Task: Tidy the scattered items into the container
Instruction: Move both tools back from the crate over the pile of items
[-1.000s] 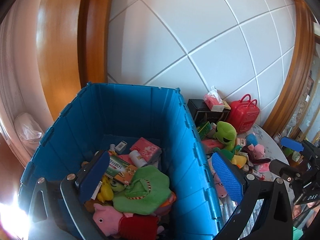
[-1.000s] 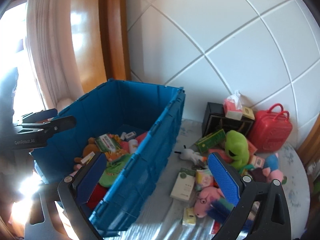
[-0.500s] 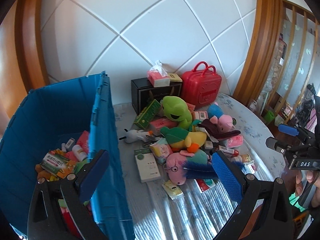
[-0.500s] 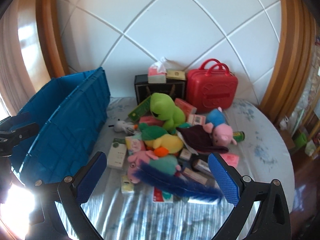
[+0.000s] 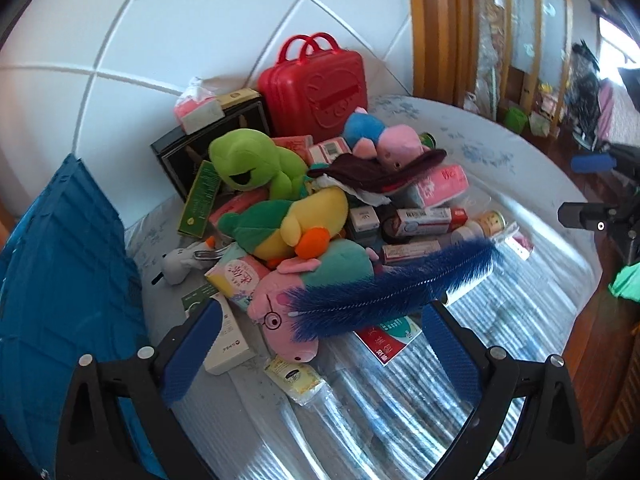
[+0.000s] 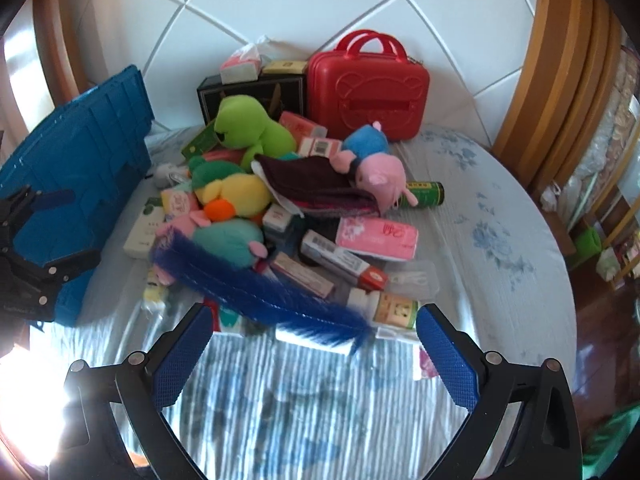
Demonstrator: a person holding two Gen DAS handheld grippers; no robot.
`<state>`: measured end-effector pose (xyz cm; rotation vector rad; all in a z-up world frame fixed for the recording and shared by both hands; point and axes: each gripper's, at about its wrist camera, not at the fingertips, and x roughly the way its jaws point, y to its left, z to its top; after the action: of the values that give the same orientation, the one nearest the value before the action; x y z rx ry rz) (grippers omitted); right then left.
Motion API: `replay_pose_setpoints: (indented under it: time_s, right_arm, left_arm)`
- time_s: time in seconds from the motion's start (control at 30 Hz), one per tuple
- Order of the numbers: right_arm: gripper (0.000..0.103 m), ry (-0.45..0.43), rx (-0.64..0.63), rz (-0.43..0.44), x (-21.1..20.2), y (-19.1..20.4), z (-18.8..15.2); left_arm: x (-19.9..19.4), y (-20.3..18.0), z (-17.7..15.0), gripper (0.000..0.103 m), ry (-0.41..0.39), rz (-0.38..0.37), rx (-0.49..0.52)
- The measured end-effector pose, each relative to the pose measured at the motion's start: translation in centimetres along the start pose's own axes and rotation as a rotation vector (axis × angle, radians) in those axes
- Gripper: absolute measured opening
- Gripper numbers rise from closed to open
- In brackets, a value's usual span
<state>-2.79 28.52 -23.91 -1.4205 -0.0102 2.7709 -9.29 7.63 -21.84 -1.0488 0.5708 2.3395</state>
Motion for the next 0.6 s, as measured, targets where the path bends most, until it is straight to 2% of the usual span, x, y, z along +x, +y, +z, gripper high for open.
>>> replay_pose_setpoints:
  time_s: [0.1,0.27,0.47,0.6]
  right_arm:
    - [0.103,0.058,-0.032,0.028,3.3,-1.0,-1.6]
    - [0.103,0.12,-0.054,0.059,7.6,-1.8,-3.3]
    - [0.103,0.169,-0.018,0.047,10.7,-3.6,-4.5]
    - [0.103,0.184,0.004,0.036,11.2,-4.7,-4.8]
  left_arm:
    - [4.1,-1.4,-0.5,0.099,0.041,-0.035,0.046]
    - [9.6,-1.7,-1.2,0.098,0.116,-0.059,0.002]
    - [12.2,-2.4,-1.3,0.098,0.134,-0.065,0.02]
    - [13.1,-4.1,-0.4,0.097,0.115,-0.106,0.12]
